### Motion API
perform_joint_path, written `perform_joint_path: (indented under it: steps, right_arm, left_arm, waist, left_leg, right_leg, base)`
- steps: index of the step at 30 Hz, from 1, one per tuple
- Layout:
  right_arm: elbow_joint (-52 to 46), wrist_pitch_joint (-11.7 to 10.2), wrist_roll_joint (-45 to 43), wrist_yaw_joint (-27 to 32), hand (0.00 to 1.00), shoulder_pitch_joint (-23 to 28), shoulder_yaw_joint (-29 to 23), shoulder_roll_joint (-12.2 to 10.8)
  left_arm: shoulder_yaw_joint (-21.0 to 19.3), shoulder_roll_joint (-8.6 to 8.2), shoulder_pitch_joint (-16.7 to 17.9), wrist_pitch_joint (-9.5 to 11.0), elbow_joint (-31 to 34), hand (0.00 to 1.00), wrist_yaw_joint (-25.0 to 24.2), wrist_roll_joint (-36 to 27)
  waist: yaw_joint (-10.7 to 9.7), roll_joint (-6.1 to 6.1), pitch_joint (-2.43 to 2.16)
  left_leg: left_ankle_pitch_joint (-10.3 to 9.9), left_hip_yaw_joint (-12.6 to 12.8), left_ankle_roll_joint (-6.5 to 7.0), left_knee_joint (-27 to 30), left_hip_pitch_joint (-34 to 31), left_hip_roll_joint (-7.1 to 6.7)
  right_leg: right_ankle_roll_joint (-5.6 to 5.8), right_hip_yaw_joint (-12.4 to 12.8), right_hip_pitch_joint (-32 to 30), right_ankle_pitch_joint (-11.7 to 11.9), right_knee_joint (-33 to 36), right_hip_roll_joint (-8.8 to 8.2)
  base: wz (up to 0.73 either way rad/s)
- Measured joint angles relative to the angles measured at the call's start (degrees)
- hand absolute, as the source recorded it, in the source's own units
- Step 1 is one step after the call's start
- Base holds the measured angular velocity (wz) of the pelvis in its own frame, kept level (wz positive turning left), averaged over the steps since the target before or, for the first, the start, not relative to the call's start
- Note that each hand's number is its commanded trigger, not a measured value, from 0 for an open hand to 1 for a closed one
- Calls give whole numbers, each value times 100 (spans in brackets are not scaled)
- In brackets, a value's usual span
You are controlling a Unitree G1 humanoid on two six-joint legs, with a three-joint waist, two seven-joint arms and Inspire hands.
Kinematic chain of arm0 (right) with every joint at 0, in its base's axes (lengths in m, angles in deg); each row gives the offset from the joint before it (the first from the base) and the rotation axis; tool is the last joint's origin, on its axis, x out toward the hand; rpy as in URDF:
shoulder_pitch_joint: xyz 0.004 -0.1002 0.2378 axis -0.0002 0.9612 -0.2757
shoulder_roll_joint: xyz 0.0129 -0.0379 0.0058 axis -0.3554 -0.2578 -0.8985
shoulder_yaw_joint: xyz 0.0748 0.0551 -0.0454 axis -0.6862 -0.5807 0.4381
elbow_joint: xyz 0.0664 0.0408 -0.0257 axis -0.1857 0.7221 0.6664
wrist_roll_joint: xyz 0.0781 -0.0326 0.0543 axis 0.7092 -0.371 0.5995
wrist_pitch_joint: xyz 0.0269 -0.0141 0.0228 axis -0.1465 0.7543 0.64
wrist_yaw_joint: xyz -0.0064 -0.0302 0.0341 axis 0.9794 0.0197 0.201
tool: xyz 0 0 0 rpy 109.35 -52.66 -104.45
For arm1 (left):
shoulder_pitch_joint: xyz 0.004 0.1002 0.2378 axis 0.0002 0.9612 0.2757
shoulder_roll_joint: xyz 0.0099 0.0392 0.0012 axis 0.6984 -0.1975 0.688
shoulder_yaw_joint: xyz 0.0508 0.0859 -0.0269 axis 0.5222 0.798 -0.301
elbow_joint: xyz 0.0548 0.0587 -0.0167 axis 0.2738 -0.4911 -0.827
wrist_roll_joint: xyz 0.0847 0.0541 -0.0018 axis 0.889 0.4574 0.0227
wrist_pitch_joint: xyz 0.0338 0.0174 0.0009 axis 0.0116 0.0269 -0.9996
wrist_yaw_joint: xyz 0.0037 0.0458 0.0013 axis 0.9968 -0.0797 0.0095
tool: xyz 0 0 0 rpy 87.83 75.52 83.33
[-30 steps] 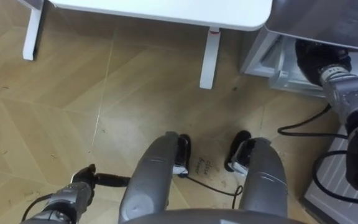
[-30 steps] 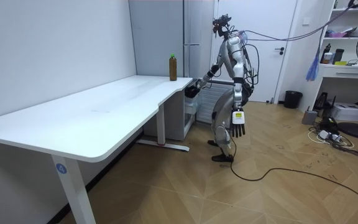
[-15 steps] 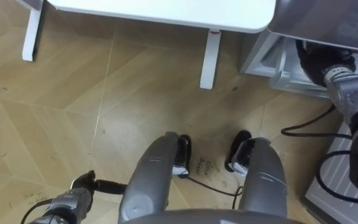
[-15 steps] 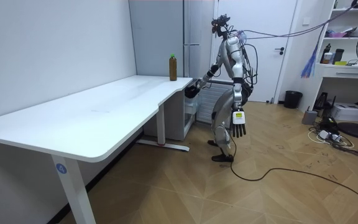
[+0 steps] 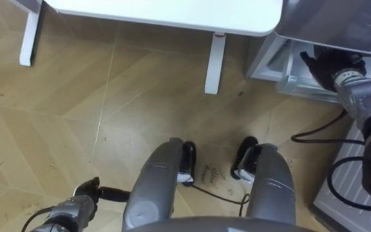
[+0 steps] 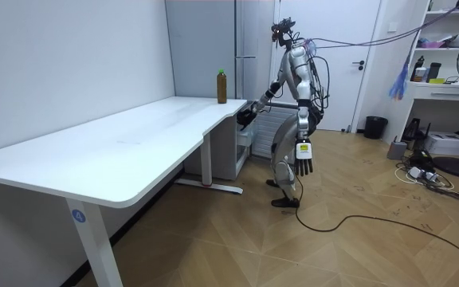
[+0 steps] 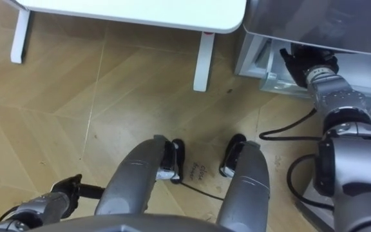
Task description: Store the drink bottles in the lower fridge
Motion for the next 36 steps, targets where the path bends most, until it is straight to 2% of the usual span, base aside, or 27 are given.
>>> perform_joint_path:
  steps: [9, 18, 23, 27, 30, 32, 34, 36]
  right_arm:
    - [-9, 10, 37, 114, 0, -1, -50, 0]
    - [-80, 42, 82, 1045, 0, -145, -197, 0]
    - [-80, 33, 128, 1470, 0, -161, -349, 12]
    - [-36, -41, 207, 1890, 0, -172, -358, 226]
    - [-25, -242, 199, 2064, 0, -166, -494, 263]
    - [-27, -287, 206, 2212, 0, -165, -575, 291]
    - [-39, -360, 240, 2363, 0, -166, -580, 290]
    - [-49, -374, 262, 2490, 0, -166, -581, 290]
  left_arm:
    - [-6, 0, -7, -17, 9, 0, 88, 0]
    - [-6, -8, -13, -174, 73, 0, 539, -7]
    - [-2, -39, 5, -269, 68, 0, 750, -9]
    - [21, -48, 30, -287, 74, 0, 809, -9]
    - [35, -55, 165, -359, 90, 0, 878, -9]
    - [132, -55, 208, -384, 125, 0, 931, -19]
    - [140, -64, 198, -387, 154, 0, 933, -40]
    - [138, -65, 199, -387, 184, 0, 952, -127]
  waist:
    - [-20, -2, -3]
    - [-113, 20, -20]
    - [-135, 64, -53]
    - [-144, 75, -72]
    - [-262, 75, -73]
    - [-289, 82, -82]
    - [-291, 84, -84]
    - [-288, 83, -84]
  left_leg:
    - [-49, 9, 34, 80, 2, 8]
    - [-58, 5, 52, 64, 77, -11]
    - [-66, 24, 66, 36, 196, -16]
    - [-65, 39, 66, 26, 214, -11]
    - [-65, 40, 65, -4, 264, 15]
    - [-66, 38, 64, -31, 297, 33]
    - [-75, 38, 48, -32, 301, 110]
    - [-83, 37, 36, -33, 323, 110]
  right_leg:
    - [27, 19, 2, -16, 49, 7]
    - [74, 20, 95, 3, 9, 0]
    - [91, 53, 182, -9, 6, 6]
    - [88, 42, 213, -8, -20, 14]
    - [92, 44, 278, 17, -97, 73]
    - [101, 52, 330, 40, -179, 143]
    - [109, 93, 353, 78, -259, 251]
    - [106, 95, 376, 80, -269, 273]
  base:
    - [0]
    - [0]
    - [-2]
    - [-1]
    - [-6]
    - [-7]
    - [-9]
    - [-5]
